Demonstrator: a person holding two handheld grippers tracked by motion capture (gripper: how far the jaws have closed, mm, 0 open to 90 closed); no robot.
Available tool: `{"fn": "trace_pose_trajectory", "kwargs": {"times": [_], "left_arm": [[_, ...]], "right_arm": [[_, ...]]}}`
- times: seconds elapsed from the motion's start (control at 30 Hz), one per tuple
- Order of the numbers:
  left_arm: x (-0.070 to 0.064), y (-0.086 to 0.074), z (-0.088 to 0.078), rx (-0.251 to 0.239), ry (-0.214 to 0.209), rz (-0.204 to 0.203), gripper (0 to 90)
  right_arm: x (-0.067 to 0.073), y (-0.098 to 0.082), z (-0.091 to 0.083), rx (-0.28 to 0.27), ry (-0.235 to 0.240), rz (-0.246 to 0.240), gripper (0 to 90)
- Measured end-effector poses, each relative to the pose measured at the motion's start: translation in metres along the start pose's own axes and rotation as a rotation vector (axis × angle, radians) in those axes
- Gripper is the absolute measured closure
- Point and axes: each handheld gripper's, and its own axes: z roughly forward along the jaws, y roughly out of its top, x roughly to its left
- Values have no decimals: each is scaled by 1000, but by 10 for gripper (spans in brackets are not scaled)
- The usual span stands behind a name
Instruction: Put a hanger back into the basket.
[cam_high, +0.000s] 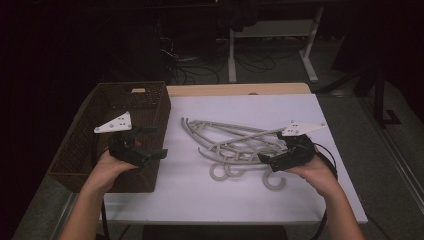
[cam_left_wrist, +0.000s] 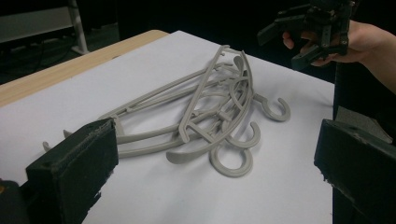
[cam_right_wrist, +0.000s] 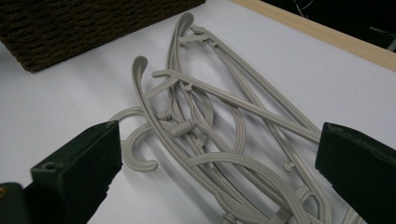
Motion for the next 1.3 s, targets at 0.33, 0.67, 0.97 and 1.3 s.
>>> {"fn": "trace_pose_trajectory", "kwargs": {"times": [0.33,0.67,0.97,1.3], "left_arm": [[-11,11,20,9,-36,7,0],[-27,22,48,35,-86,41,0],[-37,27,79,65,-133,62,0],[-39,27,113,103,-179,74,0]], "right_arm": [[-2,-4,-2,-4,2,10,3],[-3,-7,1,12,-5,11,3],[-4,-9,1,12,0,12,3],[-4,-9,1,8,-1,12,4]]}}
